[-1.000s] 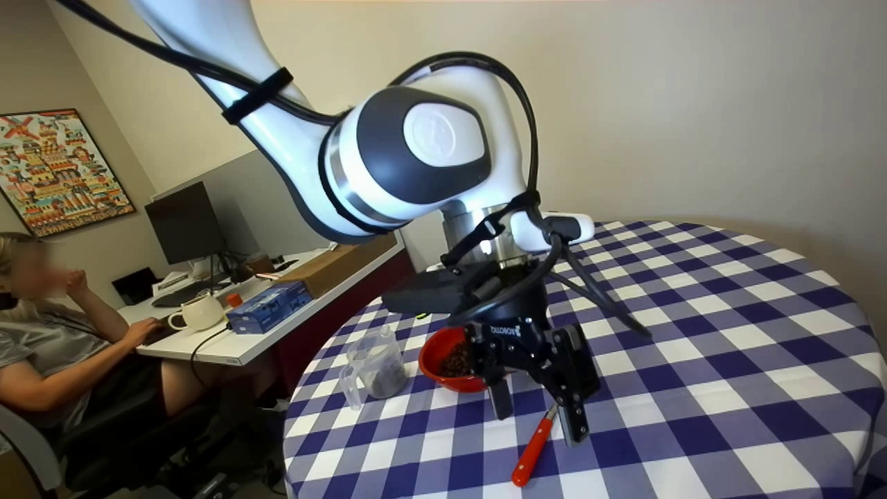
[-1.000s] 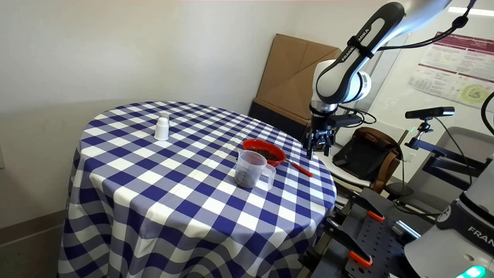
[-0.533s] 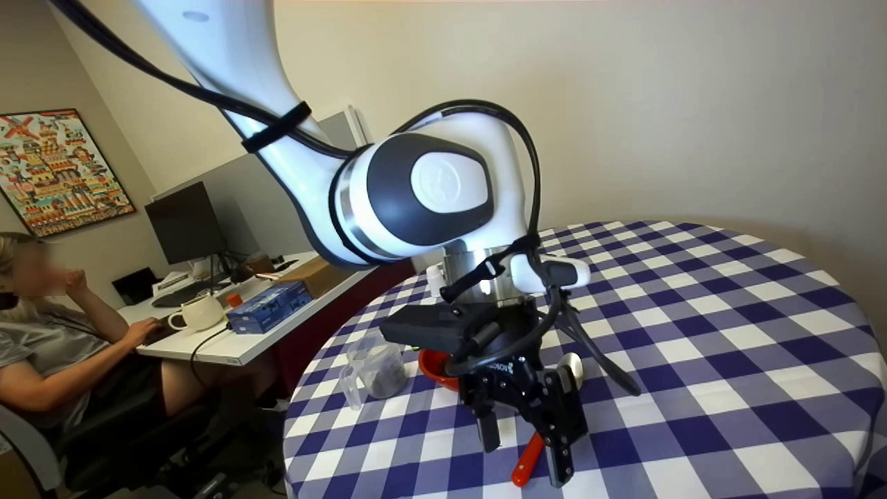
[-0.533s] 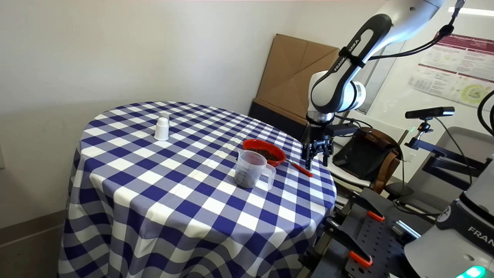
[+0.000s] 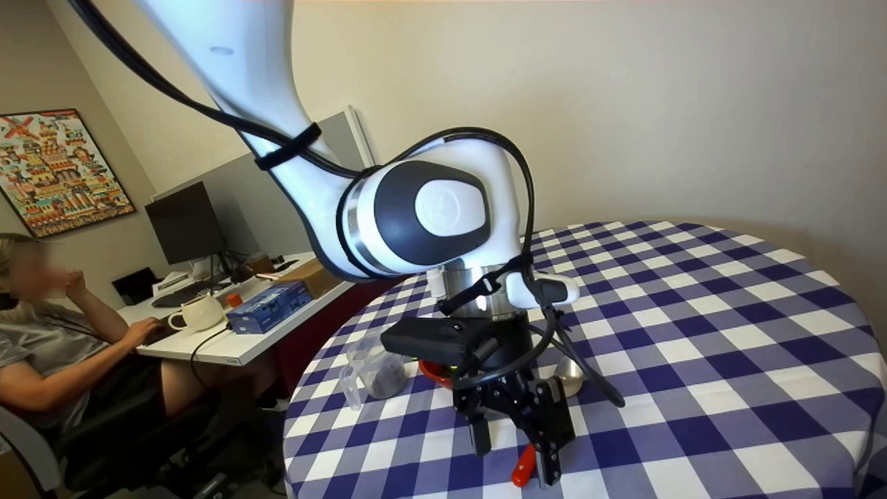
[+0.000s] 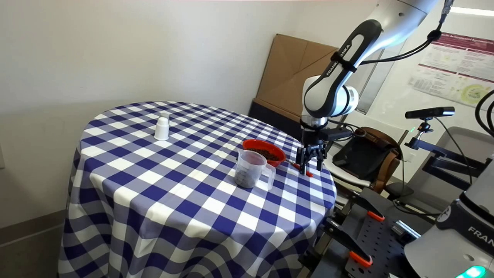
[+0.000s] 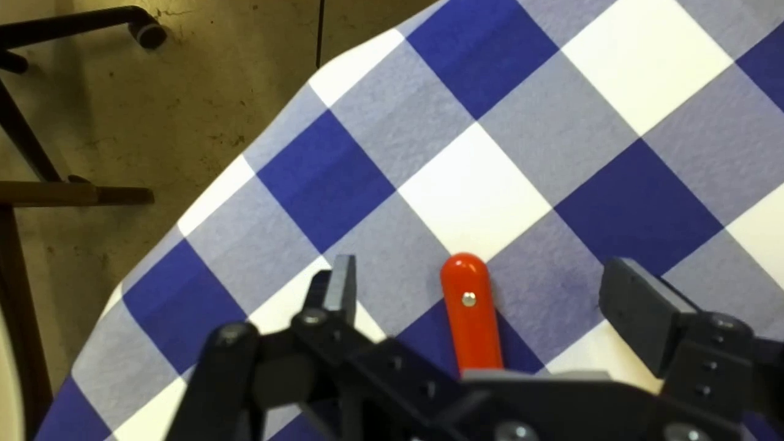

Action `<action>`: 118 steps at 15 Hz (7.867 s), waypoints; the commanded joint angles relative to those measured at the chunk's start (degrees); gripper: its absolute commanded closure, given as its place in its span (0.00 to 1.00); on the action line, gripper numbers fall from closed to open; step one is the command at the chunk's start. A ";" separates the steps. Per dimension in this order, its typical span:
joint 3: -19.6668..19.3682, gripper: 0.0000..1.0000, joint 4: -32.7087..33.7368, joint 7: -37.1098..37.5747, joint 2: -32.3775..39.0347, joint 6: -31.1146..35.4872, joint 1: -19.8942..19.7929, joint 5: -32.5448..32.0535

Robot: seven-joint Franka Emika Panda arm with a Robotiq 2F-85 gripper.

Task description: Pick up the spoon, take one spoon of objects from the red bowl and put it in the measuring cup

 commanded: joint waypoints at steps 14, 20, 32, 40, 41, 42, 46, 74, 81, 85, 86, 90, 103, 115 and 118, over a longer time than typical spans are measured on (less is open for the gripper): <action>-0.03 0.94 2.33 -2.43 2.34 1.16 0.91 1.07; -0.39 0.27 2.07 -2.96 1.98 0.81 1.31 0.44; 1.23 0.96 1.60 -5.77 -0.89 -0.09 -0.44 3.70; 1.48 0.95 1.84 -12.89 -5.52 -1.40 -1.08 3.88; 0.80 0.95 2.20 -14.29 -6.33 -1.41 -0.52 2.01; 0.06 0.95 2.57 -15.30 -6.98 -1.20 0.09 -0.17; 1.04 0.95 3.54 -22.28 -10.32 -3.31 -0.31 -4.80; 2.22 0.95 -5.65 20.49 -13.07 -7.49 14.74 -89.23; 6.23 0.95 -8.44 22.18 -12.80 -15.11 10.88 -96.64; 7.80 0.95 -8.82 27.94 -12.49 -16.32 9.89 -104.81; 8.20 0.95 -8.88 29.47 -12.24 -16.98 9.79 -107.62; 9.74 0.95 -10.08 33.33 -11.27 -21.51 9.61 -117.94; 11.28 0.95 -11.38 35.78 -7.76 -32.77 7.87 -115.21; 16.63 0.95 -4.65 17.19 -7.96 -37.06 12.06 -62.07; 17.01 0.95 -1.70 16.17 -7.52 -41.03 15.09 -56.88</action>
